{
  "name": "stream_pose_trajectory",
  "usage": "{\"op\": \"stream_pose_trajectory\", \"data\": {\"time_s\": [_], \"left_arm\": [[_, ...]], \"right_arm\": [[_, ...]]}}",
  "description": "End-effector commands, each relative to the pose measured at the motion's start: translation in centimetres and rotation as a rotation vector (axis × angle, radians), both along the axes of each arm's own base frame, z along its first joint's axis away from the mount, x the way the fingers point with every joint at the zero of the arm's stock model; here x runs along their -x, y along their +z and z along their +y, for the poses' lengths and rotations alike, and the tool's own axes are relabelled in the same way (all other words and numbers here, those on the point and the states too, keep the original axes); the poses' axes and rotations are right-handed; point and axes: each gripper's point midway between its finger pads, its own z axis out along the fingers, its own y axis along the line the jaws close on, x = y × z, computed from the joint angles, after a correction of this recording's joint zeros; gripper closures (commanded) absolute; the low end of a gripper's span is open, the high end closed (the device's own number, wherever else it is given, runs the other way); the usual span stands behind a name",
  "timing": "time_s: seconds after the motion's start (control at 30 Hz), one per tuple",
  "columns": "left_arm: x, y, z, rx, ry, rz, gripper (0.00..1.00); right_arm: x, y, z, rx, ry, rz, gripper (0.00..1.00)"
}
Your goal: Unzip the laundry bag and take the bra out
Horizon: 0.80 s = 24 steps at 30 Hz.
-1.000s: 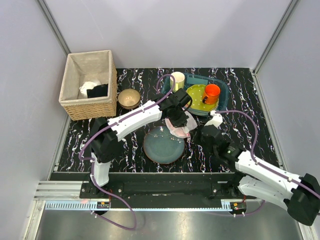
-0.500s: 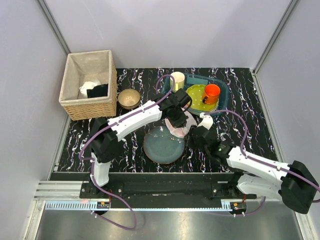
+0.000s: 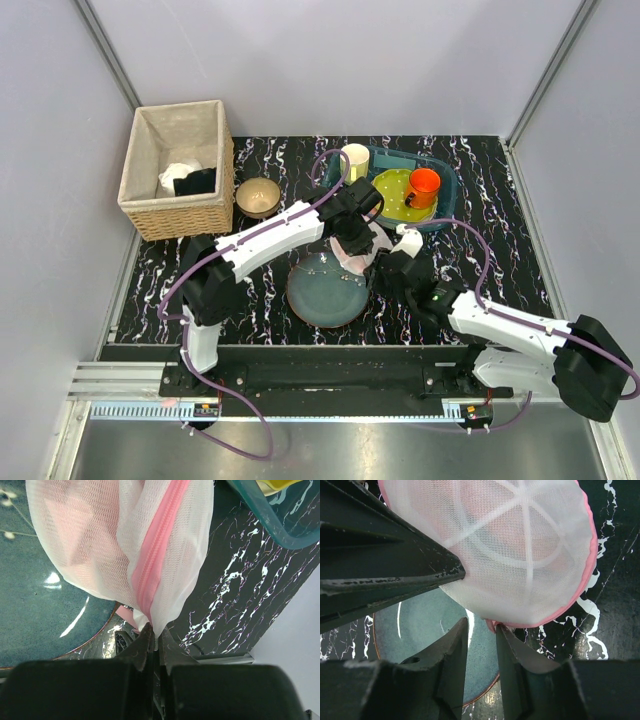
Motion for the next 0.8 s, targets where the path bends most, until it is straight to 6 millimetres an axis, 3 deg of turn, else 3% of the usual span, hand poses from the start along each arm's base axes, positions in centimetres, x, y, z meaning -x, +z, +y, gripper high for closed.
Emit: {"op": "stream_pose_trajectory", "data": {"time_s": [0.0,0.37,0.77], "left_arm": [[0.5,1.8,0.9,0.003,0.011,-0.014,1.00],[0.4,1.5,1.0,-0.005,0.010,-0.012,1.00],[0.4,1.4,1.1,-0.007,0.010,-0.010,1.00]], "right_arm": [[-1.3,2.8,1.1,-0.086,-0.030,-0.083,0.65],[-1.3,2.4,-0.4,-0.076,-0.093,-0.091,0.69],[-1.2,2.2,-0.5,-0.084,-0.103,-0.085,0.76]]}}
